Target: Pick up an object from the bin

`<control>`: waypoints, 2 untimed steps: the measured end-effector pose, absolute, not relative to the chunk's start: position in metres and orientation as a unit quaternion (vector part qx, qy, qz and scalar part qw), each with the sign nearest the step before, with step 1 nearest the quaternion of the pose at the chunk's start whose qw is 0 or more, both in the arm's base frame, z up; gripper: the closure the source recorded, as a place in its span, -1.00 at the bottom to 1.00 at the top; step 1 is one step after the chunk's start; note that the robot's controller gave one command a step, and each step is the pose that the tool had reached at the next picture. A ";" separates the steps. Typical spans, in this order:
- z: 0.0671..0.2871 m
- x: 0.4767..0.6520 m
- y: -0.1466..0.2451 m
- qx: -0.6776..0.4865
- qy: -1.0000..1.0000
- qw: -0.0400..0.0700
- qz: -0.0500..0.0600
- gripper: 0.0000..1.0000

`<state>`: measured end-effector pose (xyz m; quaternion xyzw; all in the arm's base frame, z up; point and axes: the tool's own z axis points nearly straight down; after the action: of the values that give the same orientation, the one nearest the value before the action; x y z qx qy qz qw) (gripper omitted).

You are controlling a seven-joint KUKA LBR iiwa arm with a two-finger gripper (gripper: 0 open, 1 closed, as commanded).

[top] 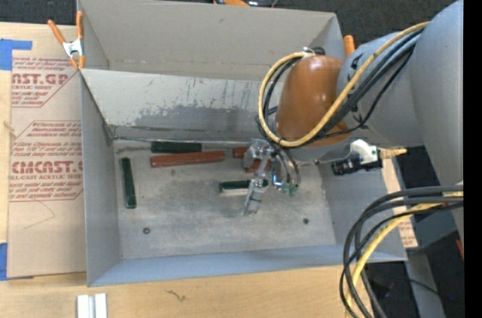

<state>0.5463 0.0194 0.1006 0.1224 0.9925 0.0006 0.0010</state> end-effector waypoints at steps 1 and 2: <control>0.107 0.534 0.016 0.148 0.989 -0.001 0.000 -1.00; 0.069 0.522 0.004 0.176 0.984 -0.001 0.000 -1.00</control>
Offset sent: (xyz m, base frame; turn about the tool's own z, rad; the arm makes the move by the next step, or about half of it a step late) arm -0.0119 -0.0035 0.0072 0.0517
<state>0.5225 0.0041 0.0685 0.1760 0.9844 0.0002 -0.0009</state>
